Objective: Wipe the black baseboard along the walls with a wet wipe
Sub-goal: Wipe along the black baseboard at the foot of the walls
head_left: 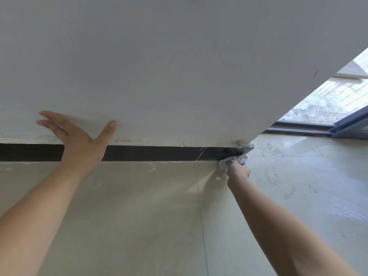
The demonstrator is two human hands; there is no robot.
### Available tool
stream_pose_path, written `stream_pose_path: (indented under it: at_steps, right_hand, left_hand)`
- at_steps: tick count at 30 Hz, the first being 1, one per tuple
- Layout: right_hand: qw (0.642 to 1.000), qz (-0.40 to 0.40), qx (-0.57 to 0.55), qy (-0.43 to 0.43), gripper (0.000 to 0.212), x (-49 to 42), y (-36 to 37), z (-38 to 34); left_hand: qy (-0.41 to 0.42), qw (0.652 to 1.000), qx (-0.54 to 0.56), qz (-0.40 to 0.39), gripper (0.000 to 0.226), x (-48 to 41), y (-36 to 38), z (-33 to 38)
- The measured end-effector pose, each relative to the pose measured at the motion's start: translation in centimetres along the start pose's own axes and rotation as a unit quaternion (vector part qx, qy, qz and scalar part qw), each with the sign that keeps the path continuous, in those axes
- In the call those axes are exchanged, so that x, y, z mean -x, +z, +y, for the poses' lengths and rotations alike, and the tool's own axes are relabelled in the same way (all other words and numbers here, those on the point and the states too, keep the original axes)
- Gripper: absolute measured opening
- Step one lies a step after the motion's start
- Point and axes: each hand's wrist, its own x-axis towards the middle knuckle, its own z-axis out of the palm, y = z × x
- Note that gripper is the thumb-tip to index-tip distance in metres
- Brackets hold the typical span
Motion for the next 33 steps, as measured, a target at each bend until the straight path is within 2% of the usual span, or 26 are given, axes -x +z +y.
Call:
stream_pose_path:
  at_steps: [3,5,9,11,13,14,15,17,18,20,23,27,33]
  right_hand:
    - [0.999,-0.039,0.018,0.015,0.016,0.3,1.2,0.2]
    - [0.997,-0.073,0.007,-0.005,0.009,1.1,2.6,1.2]
    - [0.987,-0.147,-0.059,0.025,0.024,2.9,4.7,2.9]
    - [0.974,-0.22,-0.05,0.038,0.029,3.3,4.4,3.0]
    - [0.966,-0.257,-0.012,0.028,0.039,2.6,3.1,2.9]
    - [0.966,-0.259,0.002,0.017,0.04,2.1,2.3,2.8]
    - [0.973,-0.229,0.005,0.002,0.034,1.3,1.7,2.7]
    - [0.995,-0.094,-0.014,-0.013,0.018,0.2,0.0,1.9]
    - [0.999,-0.029,-0.035,-0.015,0.018,-0.2,-0.7,1.2]
    - [0.998,0.034,-0.04,-0.046,0.019,-0.1,-1.3,-0.6]
    - [0.99,0.042,0.03,-0.129,0.014,1.9,-0.1,-1.4]
    - [0.963,-0.011,0.086,-0.254,0.013,5.2,3.2,0.9]
    - [0.944,-0.072,0.13,-0.295,0.017,8.9,6.5,3.2]
  left_hand:
    - [-0.001,1.0,0.009,-0.001,0.119,0.1,0.0,-0.1]
    - [0.003,1.0,0.015,-0.001,0.118,0.1,0.1,-0.1]
    - [0.011,1.0,0.019,0.013,0.117,0.0,0.5,-0.3]
    - [0.017,0.999,0.028,0.023,0.117,-0.1,0.8,-0.3]
    - [0.018,0.999,0.036,0.029,0.117,-0.1,0.8,-0.3]
    - [0.017,0.999,0.039,0.028,0.117,-0.1,0.8,-0.3]
    - [0.016,0.999,0.04,0.026,0.117,-0.2,0.7,-0.3]
    - [0.016,0.999,0.041,0.023,0.116,-0.2,0.7,-0.4]
    - [0.016,0.999,0.039,0.022,0.116,-0.3,0.6,-0.5]
    - [0.013,0.999,0.036,0.019,0.116,-0.3,0.5,-0.4]
    - [0.007,0.999,0.034,0.016,0.116,-0.2,0.4,-0.2]
    - [0.006,0.999,0.028,0.018,0.115,0.0,0.3,-0.1]
    - [0.002,1.0,0.015,0.005,0.112,0.3,-0.2,-0.3]
